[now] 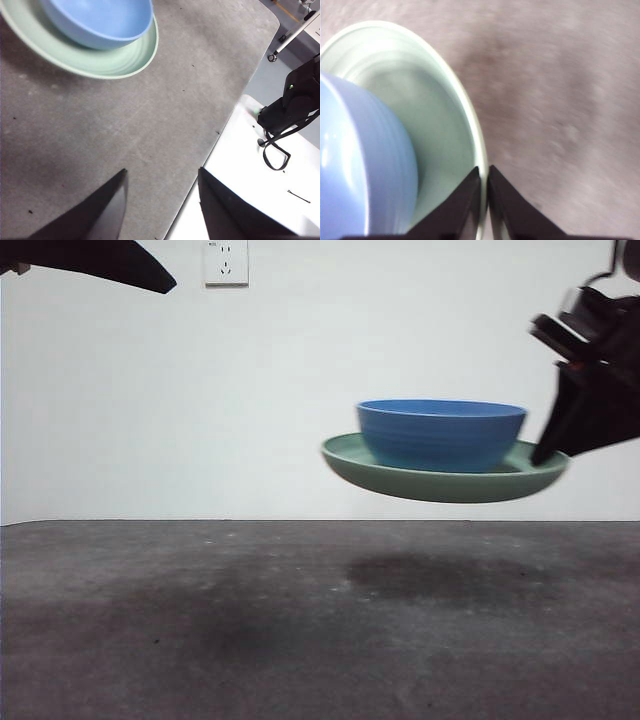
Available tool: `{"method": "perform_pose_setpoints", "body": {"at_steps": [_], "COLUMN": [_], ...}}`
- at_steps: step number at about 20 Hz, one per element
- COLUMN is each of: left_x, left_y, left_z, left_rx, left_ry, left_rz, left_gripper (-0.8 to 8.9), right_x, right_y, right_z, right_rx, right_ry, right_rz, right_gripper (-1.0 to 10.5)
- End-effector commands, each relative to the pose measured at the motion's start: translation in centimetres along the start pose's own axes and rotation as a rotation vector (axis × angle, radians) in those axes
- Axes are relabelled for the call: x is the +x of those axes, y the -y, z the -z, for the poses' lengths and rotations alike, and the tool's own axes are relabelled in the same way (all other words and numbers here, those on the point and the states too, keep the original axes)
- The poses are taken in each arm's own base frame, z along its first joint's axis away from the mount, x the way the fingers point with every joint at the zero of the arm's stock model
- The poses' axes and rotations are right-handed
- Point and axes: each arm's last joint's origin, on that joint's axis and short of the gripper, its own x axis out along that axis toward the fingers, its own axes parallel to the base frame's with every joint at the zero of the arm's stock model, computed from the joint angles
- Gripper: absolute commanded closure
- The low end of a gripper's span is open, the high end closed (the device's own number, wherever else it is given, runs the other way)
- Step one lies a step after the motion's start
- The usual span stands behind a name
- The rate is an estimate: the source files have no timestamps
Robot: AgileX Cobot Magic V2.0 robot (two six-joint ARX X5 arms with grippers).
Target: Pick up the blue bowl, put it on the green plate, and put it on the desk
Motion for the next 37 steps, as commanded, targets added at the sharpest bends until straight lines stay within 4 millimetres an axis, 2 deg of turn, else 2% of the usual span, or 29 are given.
{"method": "perform_pose_setpoints", "body": {"at_steps": [1, 4, 9, 12, 16, 20, 24, 25, 28, 30, 33, 37], "left_x": [0.1, 0.1, 0.1, 0.1, 0.1, 0.1, 0.1, 0.1, 0.1, 0.1, 0.1, 0.1], "left_y": [0.1, 0.1, 0.1, 0.1, 0.1, 0.1, 0.1, 0.1, 0.1, 0.1, 0.1, 0.1], "left_z": [-0.2, -0.2, -0.2, -0.2, -0.2, -0.1, 0.0, 0.0, 0.0, 0.0, 0.0, 0.0], "left_rx": [0.013, 0.014, 0.013, 0.012, 0.011, 0.008, 0.0, 0.0, 0.0, 0.0, 0.0, 0.0], "left_ry": [0.007, 0.007, 0.007, 0.006, 0.005, 0.0, -0.015, -0.015, -0.015, -0.015, -0.016, -0.015], "left_rz": [0.009, 0.009, 0.009, 0.008, 0.009, 0.008, 0.008, 0.007, 0.008, 0.008, 0.007, 0.008], "left_gripper": [5.87, 5.88, 5.88, 5.88, 5.88, 5.88, 5.88, 5.88, 5.87, 5.87, 5.87, 5.87], "right_x": [0.4, 1.8, 5.9, 8.5, 11.8, 13.5, 13.6, 13.6, 13.5, 13.0, 11.0, 5.8], "right_y": [-2.2, -4.3, -5.6, -5.3, -3.9, -3.0, -2.8, -2.8, -2.8, -3.0, -3.9, -6.1], "right_z": [-1.0, -1.4, -1.4, -0.8, 0.3, 1.1, 1.1, 1.2, 1.2, 1.1, 0.3, -0.5], "right_rx": [-0.025, -0.051, -0.059, -0.044, -0.015, 0.002, 0.003, 0.005, 0.009, 0.006, -0.034, -0.147], "right_ry": [0.027, 0.01, -0.054, -0.091, -0.158, -0.196, -0.202, -0.206, -0.212, -0.205, -0.153, -0.083], "right_rz": [-0.019, -0.048, -0.055, -0.044, -0.023, -0.007, -0.005, -0.003, 0.004, 0.012, 0.066, 0.083], "right_gripper": [9.4, 9.4, 9.4, 9.4, 9.4, 9.4, 9.4, 9.2, 7.5, 7.4, 7.4, 7.4]}}
